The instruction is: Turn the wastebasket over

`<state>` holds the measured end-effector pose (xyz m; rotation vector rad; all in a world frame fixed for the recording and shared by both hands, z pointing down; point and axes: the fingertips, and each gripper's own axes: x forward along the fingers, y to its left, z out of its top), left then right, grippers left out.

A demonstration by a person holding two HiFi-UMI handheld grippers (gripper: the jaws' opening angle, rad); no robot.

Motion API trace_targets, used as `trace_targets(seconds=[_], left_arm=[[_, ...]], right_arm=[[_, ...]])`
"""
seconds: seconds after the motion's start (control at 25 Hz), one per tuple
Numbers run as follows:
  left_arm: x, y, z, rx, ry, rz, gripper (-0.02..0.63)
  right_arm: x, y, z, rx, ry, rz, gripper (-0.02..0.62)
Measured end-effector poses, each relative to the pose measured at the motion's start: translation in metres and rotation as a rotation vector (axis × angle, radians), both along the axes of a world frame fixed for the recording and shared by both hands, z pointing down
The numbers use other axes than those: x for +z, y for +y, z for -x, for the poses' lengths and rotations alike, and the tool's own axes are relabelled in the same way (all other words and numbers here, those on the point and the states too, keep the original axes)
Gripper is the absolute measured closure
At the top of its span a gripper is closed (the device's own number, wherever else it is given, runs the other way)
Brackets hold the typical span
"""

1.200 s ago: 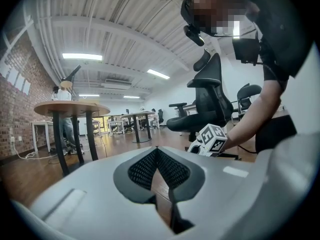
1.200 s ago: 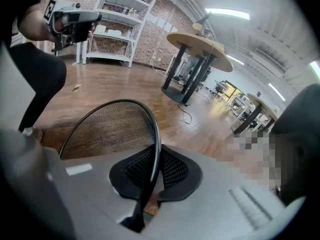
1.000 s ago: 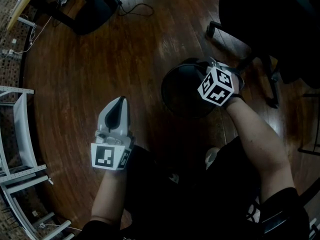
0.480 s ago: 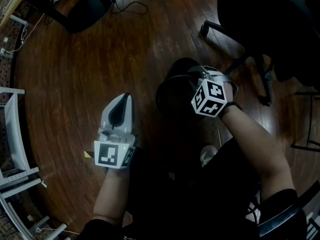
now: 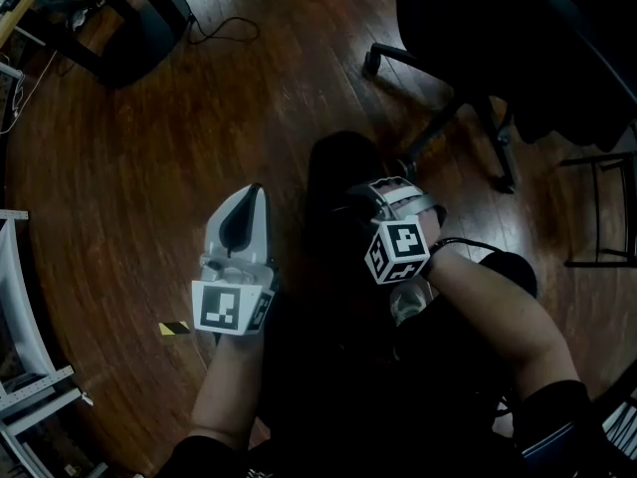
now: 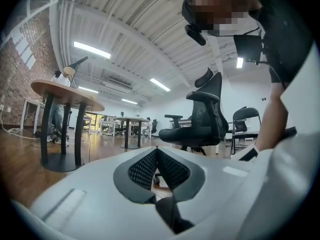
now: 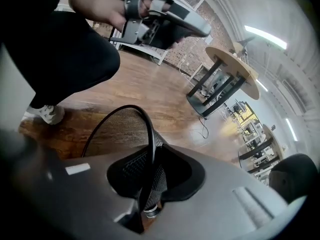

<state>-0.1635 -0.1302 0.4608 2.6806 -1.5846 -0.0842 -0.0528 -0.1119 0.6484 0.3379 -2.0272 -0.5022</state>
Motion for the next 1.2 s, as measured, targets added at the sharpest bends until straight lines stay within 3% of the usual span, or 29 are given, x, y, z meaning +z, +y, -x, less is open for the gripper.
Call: trace_targets(seconds=[0.12, 0.24, 0.64, 0.8, 1.2], left_arm=[[-0.001, -0.001, -0.002, 0.003, 0.015, 0.004, 0.606], [0.002, 0.0, -0.008, 0.014, 0.019, 0.006, 0.606], [0.007, 0.006, -0.016, 0.019, 0.008, 0.024, 0.606], [0.008, 0.009, -0.017, 0.011, -0.002, 0.02, 0.606], [0.005, 0.009, -0.003, -0.006, -0.003, -0.003, 0.606]], right_arm=[[0.008, 0.023, 0.006, 0.009, -0.066, 0.003, 0.537], [0.018, 0.056, 0.012, -0.059, -0.097, 0.023, 0.512], [0.058, 0.121, 0.032, -0.309, 0.006, -0.009, 0.483], [0.079, 0.149, 0.028, -0.373, 0.047, 0.03, 0.464], [0.093, 0.166, 0.032, -0.428, 0.062, 0.044, 0.445]])
